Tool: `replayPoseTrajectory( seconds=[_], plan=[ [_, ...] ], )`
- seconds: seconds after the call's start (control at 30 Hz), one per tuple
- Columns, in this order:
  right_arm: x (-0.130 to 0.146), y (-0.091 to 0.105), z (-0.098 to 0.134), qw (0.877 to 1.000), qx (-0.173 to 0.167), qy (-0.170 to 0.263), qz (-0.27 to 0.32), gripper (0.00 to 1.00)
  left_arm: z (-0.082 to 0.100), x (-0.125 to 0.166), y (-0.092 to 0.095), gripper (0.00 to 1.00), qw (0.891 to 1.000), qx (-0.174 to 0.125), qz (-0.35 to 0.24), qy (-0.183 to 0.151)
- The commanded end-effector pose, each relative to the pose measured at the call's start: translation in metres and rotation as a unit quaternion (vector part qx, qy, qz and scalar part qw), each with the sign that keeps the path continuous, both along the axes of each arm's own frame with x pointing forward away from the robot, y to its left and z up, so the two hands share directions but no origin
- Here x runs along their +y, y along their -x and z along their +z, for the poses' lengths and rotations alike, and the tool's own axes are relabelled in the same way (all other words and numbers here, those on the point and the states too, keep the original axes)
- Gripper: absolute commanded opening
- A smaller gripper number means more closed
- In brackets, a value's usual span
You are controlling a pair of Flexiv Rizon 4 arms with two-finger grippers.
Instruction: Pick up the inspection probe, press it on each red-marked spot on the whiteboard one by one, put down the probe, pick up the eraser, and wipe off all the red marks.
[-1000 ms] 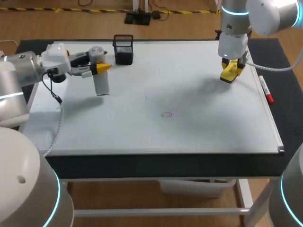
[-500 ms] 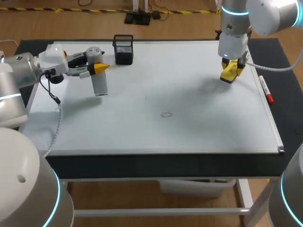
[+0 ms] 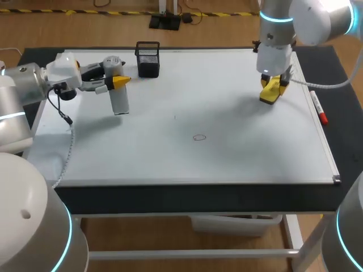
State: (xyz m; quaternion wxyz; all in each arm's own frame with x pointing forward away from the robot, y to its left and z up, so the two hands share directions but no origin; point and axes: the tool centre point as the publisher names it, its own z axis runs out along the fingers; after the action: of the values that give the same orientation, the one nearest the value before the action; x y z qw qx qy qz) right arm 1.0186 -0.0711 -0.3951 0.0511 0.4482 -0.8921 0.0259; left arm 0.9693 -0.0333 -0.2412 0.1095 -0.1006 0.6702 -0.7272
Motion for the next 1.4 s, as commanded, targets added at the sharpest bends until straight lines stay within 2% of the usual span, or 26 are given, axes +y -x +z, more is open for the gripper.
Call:
replayPoseTrajectory(
  seconds=[0.03, 0.4, 0.57, 0.9, 1.07, 1.4],
  plan=[
    [0.021, 0.017, -0.001, 1.0, -0.007, 0.014, 0.013, 0.0, 0.001, -0.001, 0.0, 0.0, 1.0, -0.001, 0.001, 0.0],
    [0.091, 0.059, 0.003, 0.997, -0.003, 0.003, 0.073, 0.0, 0.001, -0.001, 0.0, 0.0, 1.0, -0.001, 0.001, 0.0],
    [0.126, 0.073, 0.005, 0.994, -0.011, -0.018, 0.104, 0.0, 0.001, -0.001, 0.0, 0.0, 1.0, -0.001, 0.001, 0.0],
    [0.19, 0.099, 0.002, 0.988, -0.016, -0.019, 0.15, 0.0, 0.001, -0.001, 0.0, 0.0, 1.0, -0.001, 0.001, 0.0],
    [0.216, 0.11, -0.003, 0.985, -0.014, -0.022, 0.171, 0.0, 0.001, -0.001, 0.0, 0.0, 1.0, -0.001, 0.001, 0.0],
    [0.259, 0.133, -0.017, 0.977, -0.002, -0.056, 0.208, 0.0, 0.001, -0.001, 0.0, 0.0, 1.0, -0.001, 0.001, 0.0]
  ],
)
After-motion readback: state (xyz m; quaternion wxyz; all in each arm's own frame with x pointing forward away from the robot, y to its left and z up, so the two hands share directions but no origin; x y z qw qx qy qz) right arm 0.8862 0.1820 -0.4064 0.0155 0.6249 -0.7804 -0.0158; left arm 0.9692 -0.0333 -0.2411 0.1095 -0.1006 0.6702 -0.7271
